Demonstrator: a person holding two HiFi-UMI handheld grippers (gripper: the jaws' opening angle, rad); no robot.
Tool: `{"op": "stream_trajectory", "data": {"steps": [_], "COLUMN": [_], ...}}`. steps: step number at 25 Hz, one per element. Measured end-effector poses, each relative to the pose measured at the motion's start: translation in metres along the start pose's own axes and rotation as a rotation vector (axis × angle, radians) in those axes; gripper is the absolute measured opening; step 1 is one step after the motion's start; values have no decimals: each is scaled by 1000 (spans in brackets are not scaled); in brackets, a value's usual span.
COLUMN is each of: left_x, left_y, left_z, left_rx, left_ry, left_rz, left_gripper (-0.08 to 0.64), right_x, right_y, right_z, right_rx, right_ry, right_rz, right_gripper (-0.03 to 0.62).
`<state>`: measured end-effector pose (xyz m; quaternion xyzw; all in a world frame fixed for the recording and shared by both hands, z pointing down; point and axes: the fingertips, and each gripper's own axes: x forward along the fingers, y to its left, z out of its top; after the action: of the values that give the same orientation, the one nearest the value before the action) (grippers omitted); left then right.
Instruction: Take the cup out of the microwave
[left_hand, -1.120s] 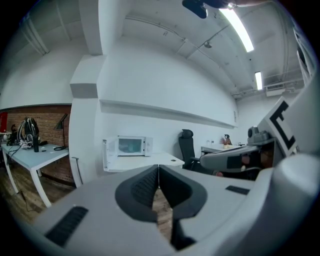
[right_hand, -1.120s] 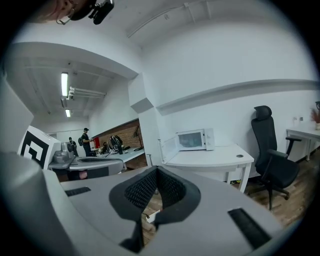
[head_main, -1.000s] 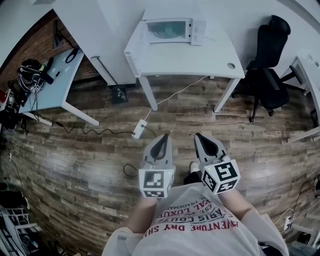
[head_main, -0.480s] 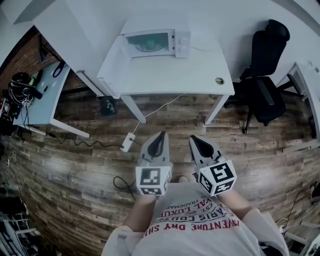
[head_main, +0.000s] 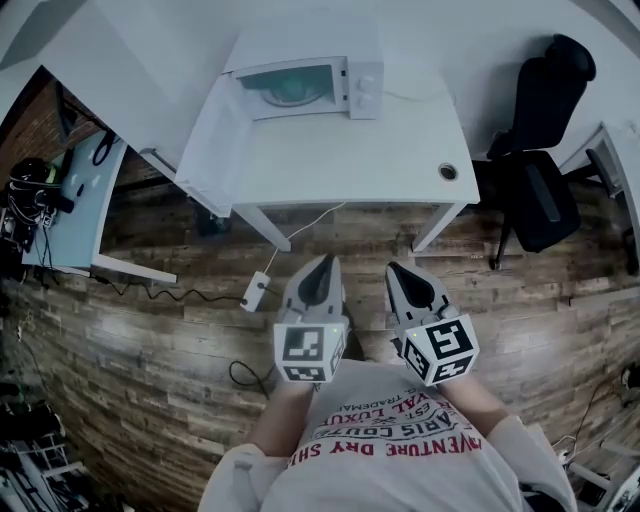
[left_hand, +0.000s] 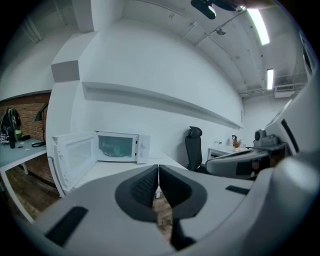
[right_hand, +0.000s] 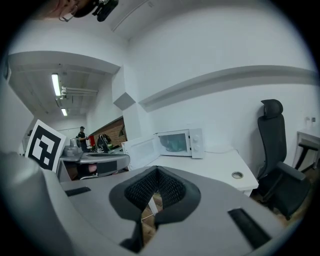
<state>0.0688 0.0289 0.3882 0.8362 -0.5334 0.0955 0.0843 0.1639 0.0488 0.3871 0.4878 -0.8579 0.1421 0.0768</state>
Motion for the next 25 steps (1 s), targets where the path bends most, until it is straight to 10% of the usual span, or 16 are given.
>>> {"op": "stream_trajectory", "data": {"steps": [13, 25], "left_x": [155, 243], "left_y": [120, 216], "left_z": [76, 73], "left_rx": [38, -5], "left_ry": [-50, 1], "left_rz": [-96, -80], "left_gripper": [8, 8], "right_x": [173, 296], "right_y": [-50, -69], "right_z": [74, 105], "right_rx": [26, 22], "right_ry": [-17, 11], "right_rz": [-90, -96], "right_gripper": [5, 5]}}
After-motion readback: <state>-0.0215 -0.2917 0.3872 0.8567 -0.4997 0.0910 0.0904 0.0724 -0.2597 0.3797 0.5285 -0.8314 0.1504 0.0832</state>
